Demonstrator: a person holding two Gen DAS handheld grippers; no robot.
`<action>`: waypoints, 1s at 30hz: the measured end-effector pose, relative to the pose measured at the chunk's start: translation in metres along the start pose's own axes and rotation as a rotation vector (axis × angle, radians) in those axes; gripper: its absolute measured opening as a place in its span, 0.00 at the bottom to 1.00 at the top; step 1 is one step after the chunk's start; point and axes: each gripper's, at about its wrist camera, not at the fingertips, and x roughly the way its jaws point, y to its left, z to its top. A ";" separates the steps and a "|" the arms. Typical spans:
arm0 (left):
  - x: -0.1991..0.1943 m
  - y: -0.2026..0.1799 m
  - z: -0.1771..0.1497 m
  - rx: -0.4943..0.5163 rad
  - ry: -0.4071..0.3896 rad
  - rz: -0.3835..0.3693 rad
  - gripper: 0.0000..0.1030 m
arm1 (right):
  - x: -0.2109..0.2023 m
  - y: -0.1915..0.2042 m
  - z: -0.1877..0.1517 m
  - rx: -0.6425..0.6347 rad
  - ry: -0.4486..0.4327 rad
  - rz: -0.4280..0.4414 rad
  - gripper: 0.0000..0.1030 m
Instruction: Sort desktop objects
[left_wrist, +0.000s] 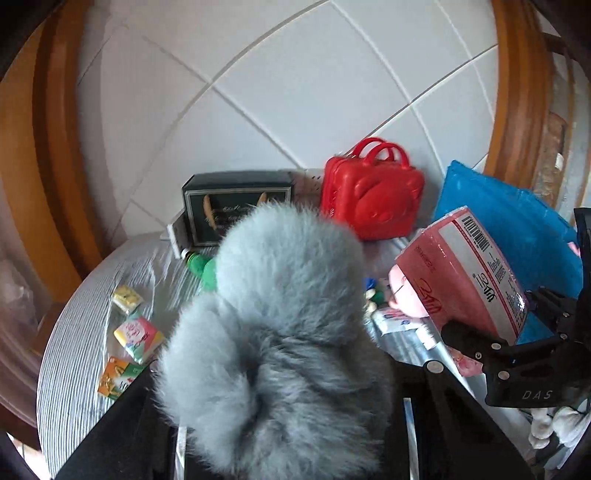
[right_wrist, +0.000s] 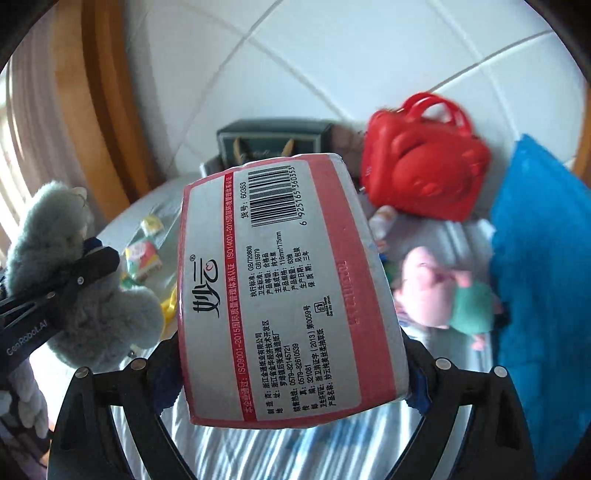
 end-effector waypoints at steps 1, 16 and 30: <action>-0.006 -0.014 0.010 0.017 -0.022 -0.020 0.26 | -0.017 -0.010 0.001 0.017 -0.028 -0.017 0.91; -0.069 -0.321 0.145 0.207 -0.233 -0.465 0.21 | -0.260 -0.241 -0.023 0.286 -0.303 -0.453 0.91; -0.033 -0.517 0.108 0.337 -0.066 -0.441 0.51 | -0.257 -0.386 -0.091 0.385 -0.140 -0.514 1.00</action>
